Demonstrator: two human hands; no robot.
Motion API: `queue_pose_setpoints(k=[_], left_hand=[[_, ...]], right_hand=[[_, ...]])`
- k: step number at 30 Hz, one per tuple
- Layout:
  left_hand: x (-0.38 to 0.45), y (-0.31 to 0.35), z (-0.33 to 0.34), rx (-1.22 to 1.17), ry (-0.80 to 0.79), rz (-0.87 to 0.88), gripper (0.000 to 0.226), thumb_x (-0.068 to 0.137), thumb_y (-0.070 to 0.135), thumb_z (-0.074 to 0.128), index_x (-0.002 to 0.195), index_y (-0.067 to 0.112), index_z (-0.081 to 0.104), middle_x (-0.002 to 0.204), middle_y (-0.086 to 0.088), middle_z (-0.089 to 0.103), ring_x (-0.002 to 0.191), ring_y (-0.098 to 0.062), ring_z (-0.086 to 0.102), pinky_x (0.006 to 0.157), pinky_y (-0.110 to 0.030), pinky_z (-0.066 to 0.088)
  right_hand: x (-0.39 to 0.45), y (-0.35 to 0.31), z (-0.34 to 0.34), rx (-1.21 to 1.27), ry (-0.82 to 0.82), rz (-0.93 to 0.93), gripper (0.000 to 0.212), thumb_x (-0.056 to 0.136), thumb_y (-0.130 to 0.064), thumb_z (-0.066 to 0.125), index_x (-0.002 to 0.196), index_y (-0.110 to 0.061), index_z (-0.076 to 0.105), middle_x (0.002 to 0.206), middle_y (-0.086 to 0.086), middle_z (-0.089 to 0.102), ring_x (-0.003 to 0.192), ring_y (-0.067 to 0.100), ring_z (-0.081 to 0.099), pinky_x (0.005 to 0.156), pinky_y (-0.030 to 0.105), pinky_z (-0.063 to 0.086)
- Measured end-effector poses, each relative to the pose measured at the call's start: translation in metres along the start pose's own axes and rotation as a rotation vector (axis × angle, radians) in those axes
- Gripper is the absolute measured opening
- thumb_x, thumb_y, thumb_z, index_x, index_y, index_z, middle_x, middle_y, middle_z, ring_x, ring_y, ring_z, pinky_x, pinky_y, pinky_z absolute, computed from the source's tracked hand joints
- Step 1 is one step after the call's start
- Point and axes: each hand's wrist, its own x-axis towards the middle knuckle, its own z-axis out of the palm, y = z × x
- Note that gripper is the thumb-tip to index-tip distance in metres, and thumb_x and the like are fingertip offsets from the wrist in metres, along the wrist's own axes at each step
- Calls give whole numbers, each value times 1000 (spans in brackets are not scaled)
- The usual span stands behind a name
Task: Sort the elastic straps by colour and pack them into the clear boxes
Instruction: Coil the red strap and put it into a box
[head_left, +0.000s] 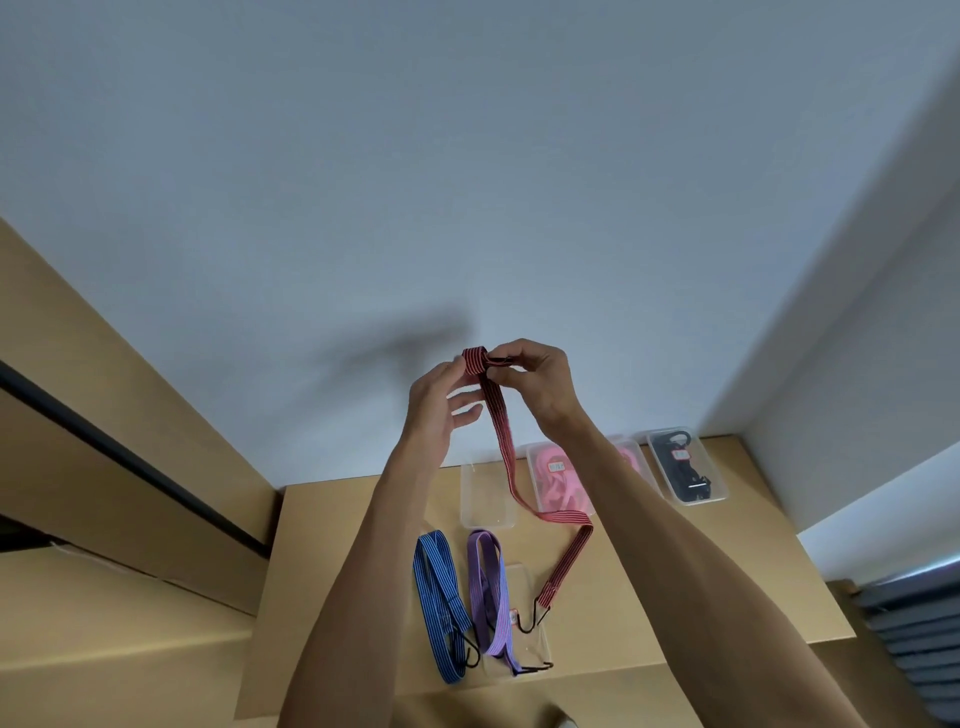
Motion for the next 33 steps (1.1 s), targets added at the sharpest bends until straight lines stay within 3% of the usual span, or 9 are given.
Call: queue_pose_setpoints(k=[5,10,13,17,19,23,26,29,33], left_hand=[[-1,11,-5,-80,-61,-44,20,93,34,62,96,15,69,97,-6,68,87,-18,63,79,-31,50],[-2,14,-7,-39,-37,-16,11,94,17,67,97,7,71,94,-11,72,84,-30,71,70,-26,55],[-5,13,-2,-66,15,-33,23,94,23,69,104,2,70,95,-11,76,90,-28,74,75,-26,58],[-7,14,2,67,56,-144,40,90,42,71,100,3,74,82,-10,74,69,-21,70,59,-25,53],[-8,15,2,62,39,-140,33,94,34,69,101,2,73,83,-13,73,69,-21,70,60,-25,54],[-11,14,3,-1,27,-34,13,95,13,66,103,4,70,98,-16,76,87,-27,75,77,-26,58],[-10,15,5,23,74,67,8,92,7,68,100,5,70,88,-13,74,78,-21,72,75,-25,56],[-8,12,7,202,198,206,5,87,4,70,88,-1,69,74,-11,69,65,-17,64,68,-29,52],[-6,4,8,489,331,370,12,84,8,74,75,10,66,73,-1,69,71,-22,68,68,-33,54]], right_hand=[[-5,2,2,133,-70,57,28,78,23,58,85,-1,71,95,18,69,92,29,65,90,41,54],[-9,0,4,155,-46,107,31,73,18,46,83,-1,69,93,16,71,85,27,67,84,42,57],[-12,-1,5,155,-20,99,29,76,13,44,85,-3,66,93,14,72,83,25,68,78,42,59],[-13,-2,4,155,14,85,31,81,13,44,85,-5,68,95,17,72,86,25,69,83,47,57],[-14,-3,3,160,27,87,31,80,12,45,92,-4,68,96,17,71,87,26,69,82,46,58],[-15,-4,2,120,48,192,39,88,-3,54,123,-20,56,98,20,72,85,26,71,79,36,60],[-20,-6,6,24,-19,249,22,91,-19,52,103,-10,68,88,16,74,73,22,71,62,24,55],[-26,-3,12,-36,-71,309,35,95,-32,46,82,-15,73,82,13,72,64,19,64,56,24,48],[-26,0,22,-130,-22,332,37,88,-47,64,78,-13,74,69,6,65,55,18,57,54,29,46]])
